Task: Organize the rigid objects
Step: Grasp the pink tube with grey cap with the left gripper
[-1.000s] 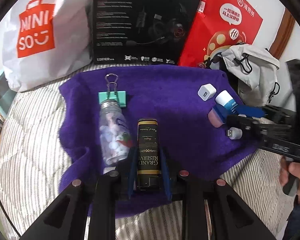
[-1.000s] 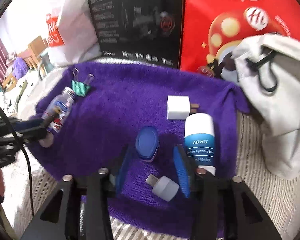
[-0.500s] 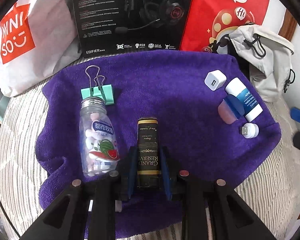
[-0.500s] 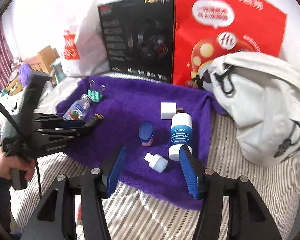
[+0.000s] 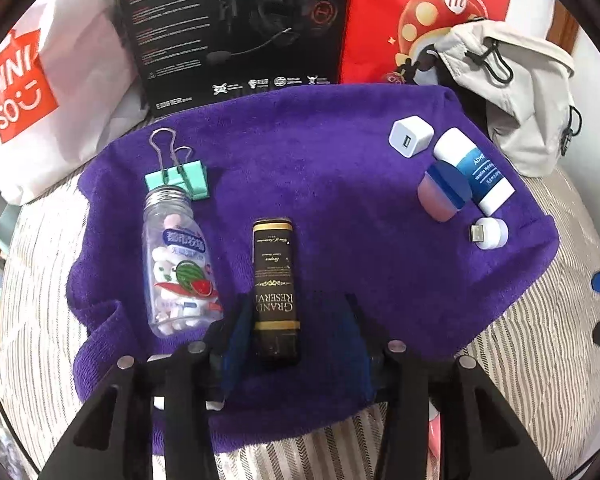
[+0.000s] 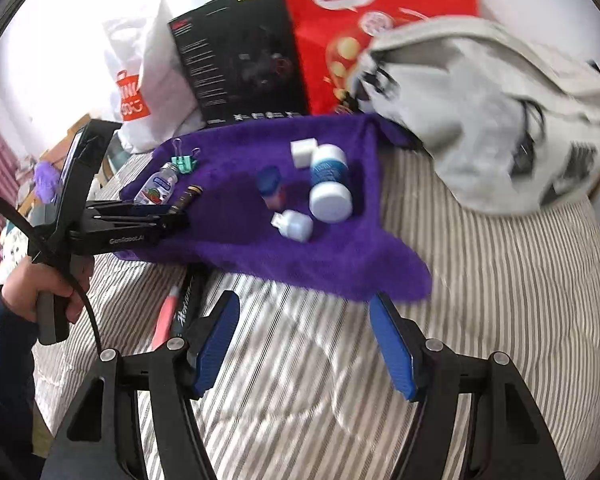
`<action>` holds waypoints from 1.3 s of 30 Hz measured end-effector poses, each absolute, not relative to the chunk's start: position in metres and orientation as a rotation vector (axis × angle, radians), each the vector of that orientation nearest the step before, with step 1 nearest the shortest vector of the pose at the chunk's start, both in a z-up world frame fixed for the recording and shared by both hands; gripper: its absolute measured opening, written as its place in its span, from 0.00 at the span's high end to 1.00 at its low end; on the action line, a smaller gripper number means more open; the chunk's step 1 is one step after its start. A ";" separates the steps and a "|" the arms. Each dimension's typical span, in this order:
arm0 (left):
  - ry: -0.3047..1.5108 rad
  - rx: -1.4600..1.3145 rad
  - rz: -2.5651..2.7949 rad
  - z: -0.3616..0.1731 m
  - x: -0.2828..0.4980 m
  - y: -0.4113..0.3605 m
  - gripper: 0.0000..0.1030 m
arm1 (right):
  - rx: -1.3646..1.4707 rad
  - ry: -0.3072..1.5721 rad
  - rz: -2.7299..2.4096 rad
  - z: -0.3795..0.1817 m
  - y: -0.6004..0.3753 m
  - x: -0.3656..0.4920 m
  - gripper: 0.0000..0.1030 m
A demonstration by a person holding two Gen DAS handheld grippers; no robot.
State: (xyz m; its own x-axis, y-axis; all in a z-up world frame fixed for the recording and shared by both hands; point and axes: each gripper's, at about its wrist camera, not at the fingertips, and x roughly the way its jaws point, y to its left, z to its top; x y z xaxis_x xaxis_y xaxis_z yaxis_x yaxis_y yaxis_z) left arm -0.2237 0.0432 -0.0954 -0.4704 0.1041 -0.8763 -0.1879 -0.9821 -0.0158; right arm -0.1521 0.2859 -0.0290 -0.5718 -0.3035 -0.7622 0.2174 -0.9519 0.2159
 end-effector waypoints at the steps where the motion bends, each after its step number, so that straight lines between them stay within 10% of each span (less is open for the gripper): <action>1: 0.106 -1.519 2.546 -0.094 -0.223 0.042 0.58 | 1.268 -0.152 -2.549 -0.030 0.288 -0.149 0.35; 14: 0.083 -1.417 2.536 -0.060 -0.156 0.067 0.31 | 1.247 -0.212 -2.610 -0.018 0.305 -0.114 0.27; 29: 0.123 -1.489 2.515 -0.098 -0.107 0.081 0.23 | 1.341 -0.314 -2.581 -0.025 0.306 -0.072 0.12; 37: 0.099 -1.458 2.567 -0.098 -0.110 0.070 0.28 | 1.420 -0.283 -2.545 -0.037 0.298 -0.061 0.11; 39: 0.149 -1.429 2.581 -0.097 -0.111 0.074 0.43 | 1.431 -0.276 -2.530 -0.039 0.294 -0.062 0.11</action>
State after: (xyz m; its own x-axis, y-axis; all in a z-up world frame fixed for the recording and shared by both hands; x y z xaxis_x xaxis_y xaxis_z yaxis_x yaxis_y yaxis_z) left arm -0.1105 0.0742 -0.0974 -0.5184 0.1145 -0.8475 -0.2114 -0.9774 -0.0027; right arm -0.0620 0.2940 -0.0388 -0.5009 -0.2823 -0.8182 0.0994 -0.9578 0.2696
